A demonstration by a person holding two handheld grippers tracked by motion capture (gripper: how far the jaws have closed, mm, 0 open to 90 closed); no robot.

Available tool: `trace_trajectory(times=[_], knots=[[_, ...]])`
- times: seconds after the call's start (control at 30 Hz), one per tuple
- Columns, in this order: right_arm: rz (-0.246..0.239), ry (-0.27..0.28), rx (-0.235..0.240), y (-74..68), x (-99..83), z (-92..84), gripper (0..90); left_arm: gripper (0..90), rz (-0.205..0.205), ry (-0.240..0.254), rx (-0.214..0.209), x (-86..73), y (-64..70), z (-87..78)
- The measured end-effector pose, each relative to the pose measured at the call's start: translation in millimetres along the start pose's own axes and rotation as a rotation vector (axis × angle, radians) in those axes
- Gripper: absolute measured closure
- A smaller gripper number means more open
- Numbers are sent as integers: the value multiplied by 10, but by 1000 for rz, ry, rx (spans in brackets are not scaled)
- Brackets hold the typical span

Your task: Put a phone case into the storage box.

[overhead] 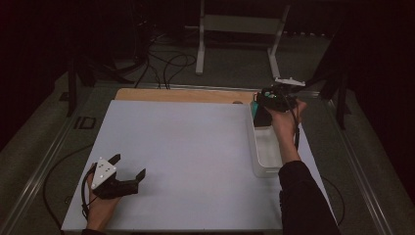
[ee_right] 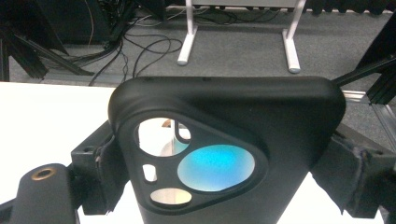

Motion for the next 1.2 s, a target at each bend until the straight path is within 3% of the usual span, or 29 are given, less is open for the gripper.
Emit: trace_trajectory(times=[1.2], knots=[[-21, -62, -34, -9, -270, 211, 134, 0, 0, 1, -2, -2, 6, 2]])
Point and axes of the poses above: each handheld gripper's, and its own axes: z roughly forward along the jaws, x roughly out of its top, y roughly to its right, the point moved 3 cm from there along z, roughly forward along the jaws, and after that the axes turned 14 degrees about y, right-handed, at the moved point
